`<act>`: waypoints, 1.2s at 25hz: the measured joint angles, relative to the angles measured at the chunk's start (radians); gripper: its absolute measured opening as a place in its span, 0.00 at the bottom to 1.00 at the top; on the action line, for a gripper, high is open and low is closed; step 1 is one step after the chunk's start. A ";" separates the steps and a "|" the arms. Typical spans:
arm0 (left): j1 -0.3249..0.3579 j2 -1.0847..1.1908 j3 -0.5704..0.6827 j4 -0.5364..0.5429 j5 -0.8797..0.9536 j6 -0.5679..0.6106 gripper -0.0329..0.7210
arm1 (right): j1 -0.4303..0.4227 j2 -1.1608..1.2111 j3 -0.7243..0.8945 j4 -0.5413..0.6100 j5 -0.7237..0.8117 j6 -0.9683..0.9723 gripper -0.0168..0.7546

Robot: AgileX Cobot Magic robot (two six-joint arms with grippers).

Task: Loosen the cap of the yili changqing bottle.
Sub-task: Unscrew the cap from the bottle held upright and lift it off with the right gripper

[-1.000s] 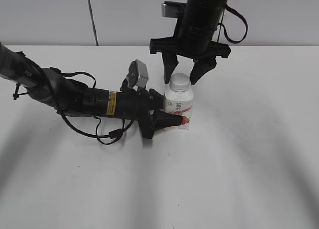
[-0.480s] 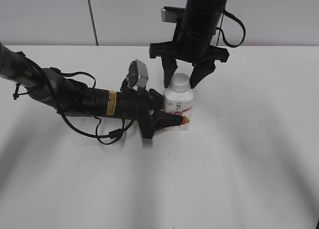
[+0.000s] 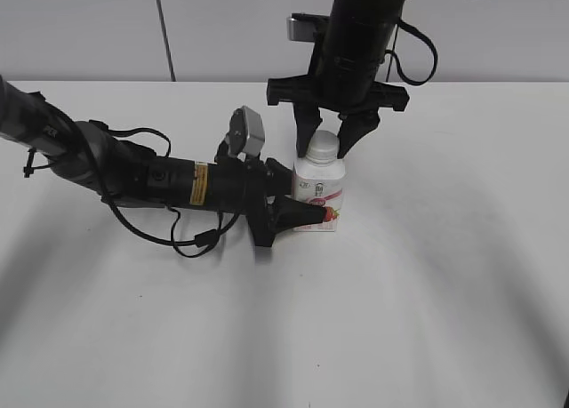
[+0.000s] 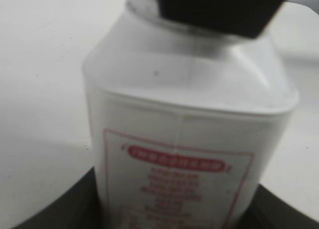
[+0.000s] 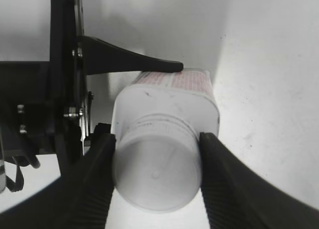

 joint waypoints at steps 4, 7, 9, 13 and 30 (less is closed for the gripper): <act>0.000 0.000 0.000 -0.001 0.000 0.000 0.55 | 0.000 0.000 0.000 -0.003 0.000 -0.027 0.54; 0.000 0.000 0.000 -0.001 0.000 0.000 0.55 | 0.000 0.000 0.000 -0.003 0.001 -0.097 0.54; 0.000 0.000 0.000 -0.002 0.000 0.000 0.55 | 0.000 0.000 0.000 -0.003 0.002 -0.206 0.54; 0.000 0.000 0.000 -0.002 0.000 0.000 0.55 | 0.000 0.000 0.000 -0.003 0.002 -0.518 0.54; 0.000 0.000 0.000 0.001 0.000 0.000 0.55 | 0.000 0.000 -0.001 -0.006 0.001 -1.350 0.53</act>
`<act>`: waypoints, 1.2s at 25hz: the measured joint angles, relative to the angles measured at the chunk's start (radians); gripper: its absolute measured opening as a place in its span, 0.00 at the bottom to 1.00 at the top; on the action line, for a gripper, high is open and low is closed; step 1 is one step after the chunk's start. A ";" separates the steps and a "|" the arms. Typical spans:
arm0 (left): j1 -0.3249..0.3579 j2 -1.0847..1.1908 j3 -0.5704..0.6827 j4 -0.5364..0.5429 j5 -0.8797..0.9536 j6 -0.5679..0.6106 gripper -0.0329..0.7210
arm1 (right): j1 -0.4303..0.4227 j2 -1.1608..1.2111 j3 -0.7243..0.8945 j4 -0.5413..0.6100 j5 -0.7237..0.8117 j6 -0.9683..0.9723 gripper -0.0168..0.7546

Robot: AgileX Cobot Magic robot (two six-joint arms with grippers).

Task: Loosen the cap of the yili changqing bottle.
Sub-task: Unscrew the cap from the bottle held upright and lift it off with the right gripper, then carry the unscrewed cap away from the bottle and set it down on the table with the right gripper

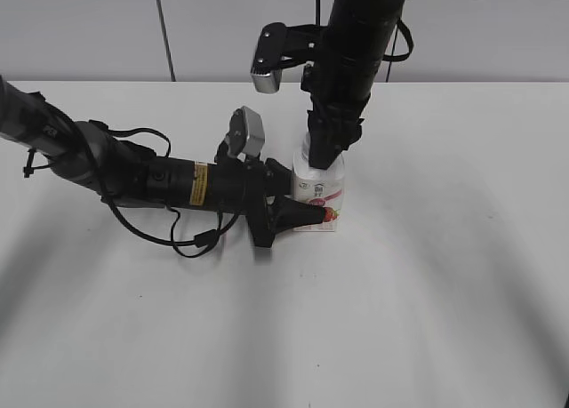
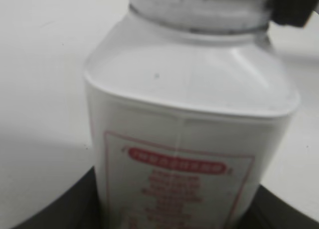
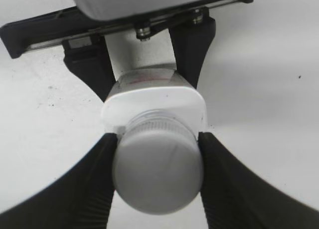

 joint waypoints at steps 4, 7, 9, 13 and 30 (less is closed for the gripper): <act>0.000 0.000 0.000 0.002 0.000 0.000 0.55 | 0.000 0.000 0.000 0.000 0.000 -0.077 0.53; 0.000 0.000 0.000 0.002 0.000 0.000 0.55 | 0.000 0.000 -0.001 -0.003 0.000 -0.087 0.53; 0.000 0.000 0.000 0.002 0.000 -0.002 0.55 | 0.000 0.000 -0.002 -0.009 0.000 -0.088 0.53; 0.000 0.000 0.000 -0.001 0.000 -0.011 0.55 | 0.000 -0.012 -0.002 -0.037 -0.001 -0.077 0.52; 0.000 0.000 0.000 -0.002 0.000 -0.015 0.55 | -0.005 -0.122 -0.010 -0.135 -0.001 0.371 0.52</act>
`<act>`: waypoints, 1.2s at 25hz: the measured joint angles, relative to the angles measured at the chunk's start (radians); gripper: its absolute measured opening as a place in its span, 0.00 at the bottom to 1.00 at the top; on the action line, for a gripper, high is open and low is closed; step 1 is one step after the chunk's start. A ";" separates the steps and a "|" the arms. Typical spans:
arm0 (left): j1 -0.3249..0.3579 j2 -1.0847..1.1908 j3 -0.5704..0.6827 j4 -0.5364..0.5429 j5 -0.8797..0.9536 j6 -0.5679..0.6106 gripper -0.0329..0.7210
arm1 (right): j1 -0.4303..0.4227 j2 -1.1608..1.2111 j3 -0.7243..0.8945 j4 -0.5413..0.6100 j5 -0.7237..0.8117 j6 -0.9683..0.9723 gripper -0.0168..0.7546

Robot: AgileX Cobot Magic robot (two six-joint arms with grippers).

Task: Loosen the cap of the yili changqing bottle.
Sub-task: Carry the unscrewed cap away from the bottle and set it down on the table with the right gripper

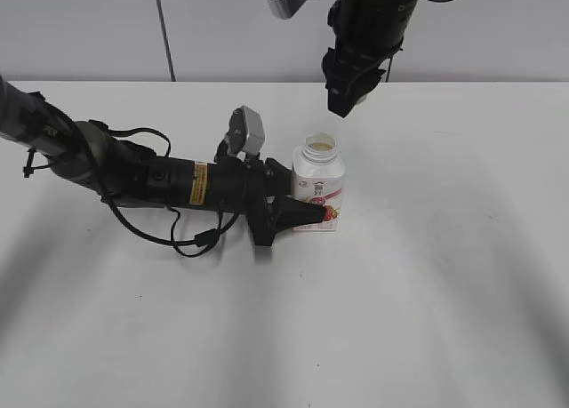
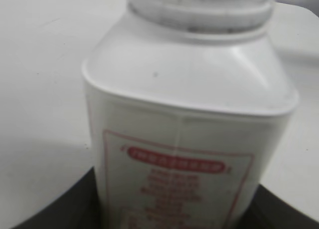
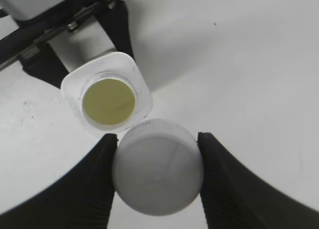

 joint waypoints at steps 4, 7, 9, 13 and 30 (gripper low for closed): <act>0.000 0.000 0.000 0.000 0.000 0.000 0.55 | -0.030 0.000 0.001 -0.016 0.000 0.242 0.52; 0.000 0.000 0.000 0.000 0.000 0.000 0.55 | -0.069 0.000 0.019 -0.016 -0.001 0.344 0.52; 0.000 0.000 0.000 0.000 -0.002 0.000 0.55 | -0.105 -0.001 0.045 -0.016 -0.002 0.407 0.52; 0.000 0.000 0.000 0.002 -0.004 0.000 0.55 | -0.193 -0.001 0.114 -0.017 -0.009 0.492 0.52; 0.000 0.000 0.000 0.005 -0.007 0.000 0.55 | -0.491 -0.001 0.456 0.043 -0.293 0.554 0.52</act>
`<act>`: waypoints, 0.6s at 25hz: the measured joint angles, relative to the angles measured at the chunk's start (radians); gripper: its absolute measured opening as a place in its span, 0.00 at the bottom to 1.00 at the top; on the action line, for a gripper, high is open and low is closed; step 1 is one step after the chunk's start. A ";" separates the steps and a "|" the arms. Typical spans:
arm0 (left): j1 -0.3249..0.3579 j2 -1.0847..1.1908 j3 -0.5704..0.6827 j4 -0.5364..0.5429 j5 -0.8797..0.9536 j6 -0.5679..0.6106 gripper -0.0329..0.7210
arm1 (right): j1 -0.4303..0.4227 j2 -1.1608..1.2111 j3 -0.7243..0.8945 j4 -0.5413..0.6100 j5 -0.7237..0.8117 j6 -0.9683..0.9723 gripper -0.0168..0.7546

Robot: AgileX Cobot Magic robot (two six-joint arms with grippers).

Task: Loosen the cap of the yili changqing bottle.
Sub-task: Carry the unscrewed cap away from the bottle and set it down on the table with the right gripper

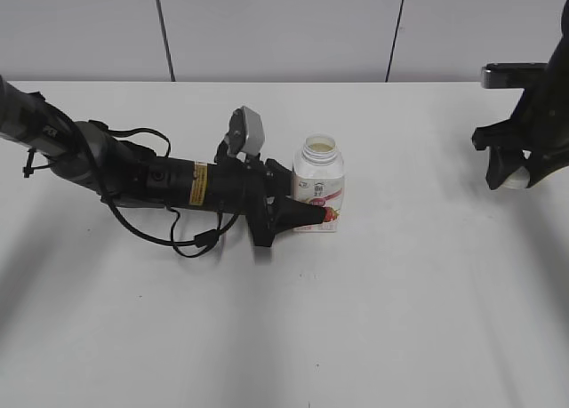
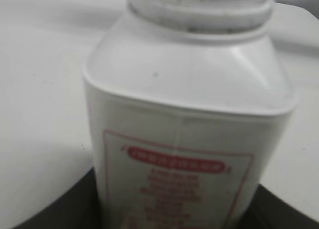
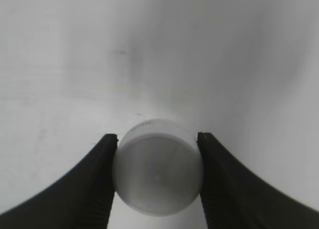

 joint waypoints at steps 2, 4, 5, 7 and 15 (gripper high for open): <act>0.000 0.000 0.000 0.000 0.000 0.000 0.55 | -0.025 0.000 0.032 0.000 -0.027 0.000 0.52; 0.000 0.000 0.000 0.000 0.000 0.000 0.55 | -0.045 0.000 0.057 0.000 -0.062 0.000 0.52; 0.000 0.000 0.000 0.000 0.000 0.000 0.55 | -0.052 0.000 0.070 0.000 -0.077 0.000 0.52; 0.000 0.000 0.000 0.001 0.000 0.000 0.55 | -0.060 0.000 0.094 0.000 -0.119 0.001 0.52; 0.000 0.000 0.000 0.001 -0.001 0.000 0.55 | -0.062 0.000 0.142 0.000 -0.208 0.001 0.52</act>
